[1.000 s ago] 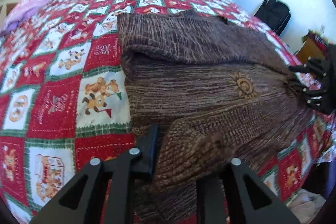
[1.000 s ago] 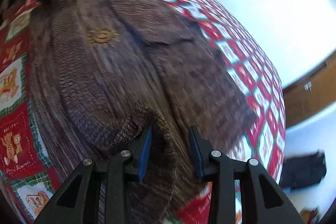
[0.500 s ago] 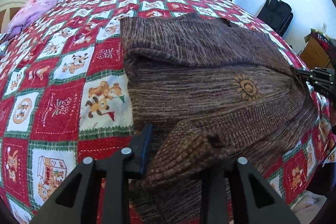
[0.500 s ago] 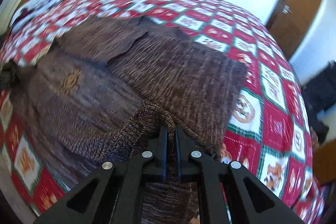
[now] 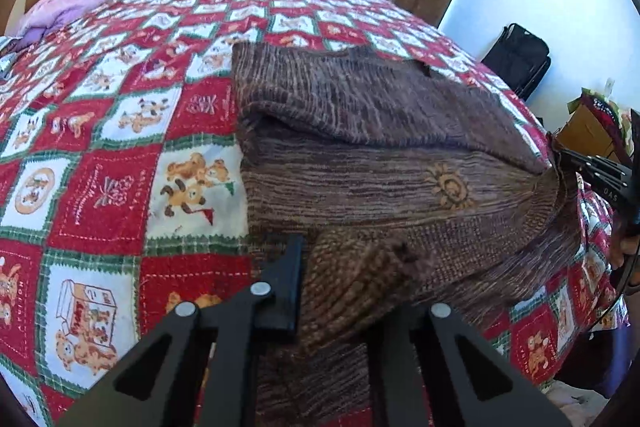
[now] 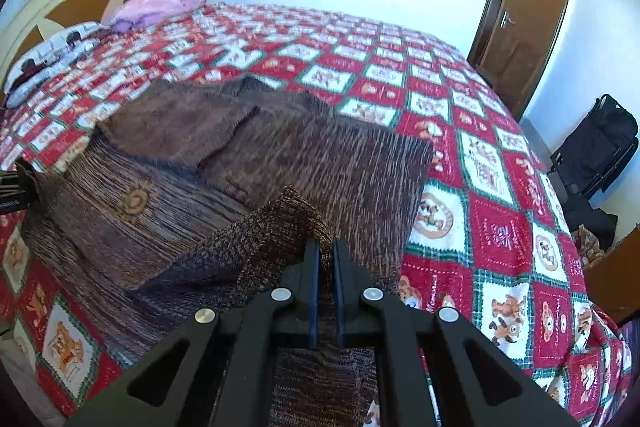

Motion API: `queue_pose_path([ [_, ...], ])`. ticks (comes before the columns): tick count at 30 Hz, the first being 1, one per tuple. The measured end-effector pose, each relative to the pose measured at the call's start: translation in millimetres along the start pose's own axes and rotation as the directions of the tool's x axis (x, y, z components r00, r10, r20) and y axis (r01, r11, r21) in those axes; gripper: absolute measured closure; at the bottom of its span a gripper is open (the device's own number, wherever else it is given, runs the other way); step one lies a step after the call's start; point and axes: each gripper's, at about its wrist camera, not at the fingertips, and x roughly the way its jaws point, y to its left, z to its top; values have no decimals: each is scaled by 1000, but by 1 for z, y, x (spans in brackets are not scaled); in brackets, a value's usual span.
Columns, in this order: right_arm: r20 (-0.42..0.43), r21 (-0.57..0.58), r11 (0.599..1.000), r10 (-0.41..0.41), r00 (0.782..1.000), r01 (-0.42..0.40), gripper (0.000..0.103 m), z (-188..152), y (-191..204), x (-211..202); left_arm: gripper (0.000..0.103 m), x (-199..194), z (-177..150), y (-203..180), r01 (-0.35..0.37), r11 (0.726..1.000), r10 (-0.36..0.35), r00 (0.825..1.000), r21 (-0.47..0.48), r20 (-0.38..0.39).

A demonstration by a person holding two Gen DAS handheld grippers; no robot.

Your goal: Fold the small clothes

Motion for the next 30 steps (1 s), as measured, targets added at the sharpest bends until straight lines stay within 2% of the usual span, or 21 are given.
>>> queue_pose_path([
  [2,27,15,1000,5,1000,-6,97,0,-2,-8,93,-7,3,1,27,999,-27,999,-17,24],
  [4,47,45,999,17,999,-20,97,1,-6,-15,93,-15,8,5,84,995,-82,995,-54,49],
  [7,73,111,991,65,995,-73,97,3,-18,-24,93,-27,20,13,178,978,-168,982,-112,88],
  [12,132,252,952,142,981,-172,97,8,-43,-33,93,-39,38,15,239,962,-221,966,-130,138],
  [13,152,294,934,164,975,-202,97,8,-50,-34,93,-41,40,15,239,963,-219,964,-128,149],
  [15,177,325,921,164,970,-215,97,7,-56,-38,93,-43,42,12,210,972,-191,968,-103,165],
  [17,191,320,930,123,974,-181,98,4,-57,-41,93,-43,41,6,166,984,-154,973,-62,172],
  [23,184,280,946,113,976,-163,98,-6,-50,-47,93,-44,35,1,167,986,-167,970,13,176],
  [27,203,295,941,107,973,-165,98,9,-61,-43,93,-33,62,8,150,989,-147,977,-4,155],
  [30,224,319,929,118,968,-187,98,34,-76,-31,93,-20,88,12,121,993,-119,983,-12,143],
])
